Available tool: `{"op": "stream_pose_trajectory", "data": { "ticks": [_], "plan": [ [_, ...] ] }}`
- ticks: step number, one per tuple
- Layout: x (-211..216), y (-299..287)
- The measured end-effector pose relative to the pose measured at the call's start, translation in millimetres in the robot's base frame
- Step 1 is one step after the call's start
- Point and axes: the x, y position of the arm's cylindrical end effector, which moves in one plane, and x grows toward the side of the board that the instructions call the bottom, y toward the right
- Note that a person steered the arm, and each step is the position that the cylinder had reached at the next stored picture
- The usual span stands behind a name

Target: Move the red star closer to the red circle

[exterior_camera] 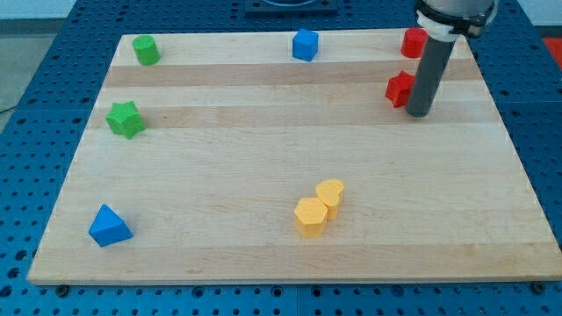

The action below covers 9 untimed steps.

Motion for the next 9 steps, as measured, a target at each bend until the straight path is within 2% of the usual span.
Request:
{"op": "stream_pose_trajectory", "data": {
  "ticks": [1, 3, 5, 7, 8, 9],
  "plan": [
    [11, -23],
    [-52, -24],
    [-34, -8],
    [-83, 2],
    [-67, 2],
    [-24, -50]
  ]
}}
